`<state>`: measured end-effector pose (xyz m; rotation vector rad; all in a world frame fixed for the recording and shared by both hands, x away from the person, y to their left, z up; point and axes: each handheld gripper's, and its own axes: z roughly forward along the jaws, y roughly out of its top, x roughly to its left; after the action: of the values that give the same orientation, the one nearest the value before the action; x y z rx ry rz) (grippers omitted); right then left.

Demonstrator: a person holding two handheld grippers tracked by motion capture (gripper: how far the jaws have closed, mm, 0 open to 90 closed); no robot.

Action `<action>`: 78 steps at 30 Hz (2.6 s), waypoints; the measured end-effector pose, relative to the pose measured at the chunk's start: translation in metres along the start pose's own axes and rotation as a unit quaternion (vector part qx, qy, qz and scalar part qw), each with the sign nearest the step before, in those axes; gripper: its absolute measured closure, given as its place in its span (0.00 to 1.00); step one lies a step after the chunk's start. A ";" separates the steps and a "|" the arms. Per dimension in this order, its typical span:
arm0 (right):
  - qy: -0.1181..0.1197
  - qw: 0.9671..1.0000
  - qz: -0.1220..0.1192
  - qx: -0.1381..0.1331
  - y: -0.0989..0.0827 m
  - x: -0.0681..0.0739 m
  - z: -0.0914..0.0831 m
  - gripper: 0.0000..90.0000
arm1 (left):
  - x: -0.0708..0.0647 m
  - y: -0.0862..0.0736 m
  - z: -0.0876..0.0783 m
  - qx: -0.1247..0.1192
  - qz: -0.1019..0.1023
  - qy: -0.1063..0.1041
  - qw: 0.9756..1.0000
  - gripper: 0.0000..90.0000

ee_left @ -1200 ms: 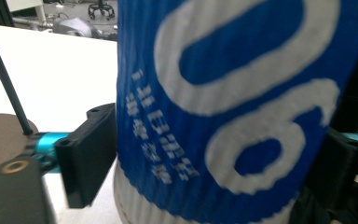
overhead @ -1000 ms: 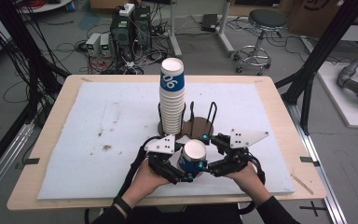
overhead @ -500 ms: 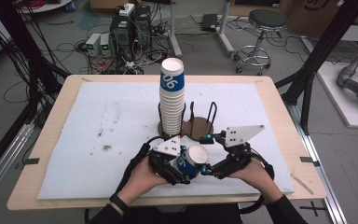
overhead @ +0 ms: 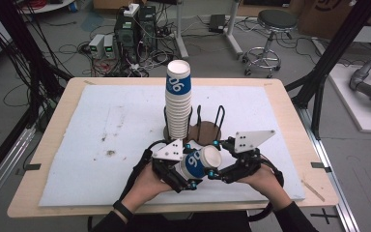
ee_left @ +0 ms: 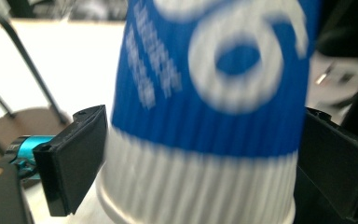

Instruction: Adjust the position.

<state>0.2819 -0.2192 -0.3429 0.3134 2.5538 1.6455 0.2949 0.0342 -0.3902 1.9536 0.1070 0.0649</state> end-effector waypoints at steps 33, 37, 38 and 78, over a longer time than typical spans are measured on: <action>-0.008 0.995 -0.044 0.090 -0.002 0.004 0.008 0.31 | -0.003 0.013 -0.006 0.100 0.045 0.006 0.994 0.24; 0.011 0.997 -0.026 0.078 -0.004 -0.003 0.004 0.31 | -0.002 0.013 -0.009 0.072 0.045 0.004 0.996 0.22; 0.012 0.997 -0.024 0.075 -0.004 -0.003 0.003 0.31 | -0.002 0.013 -0.009 0.074 0.046 0.003 0.996 0.22; 0.019 0.996 -0.039 0.075 -0.002 -0.003 -0.008 0.24 | 0.006 0.017 -0.031 -0.008 0.010 -0.035 0.999 0.24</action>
<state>0.2826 -0.2282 -0.3415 0.1929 2.6869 1.4511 0.2991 0.0568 -0.3625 1.9382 0.0415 0.0105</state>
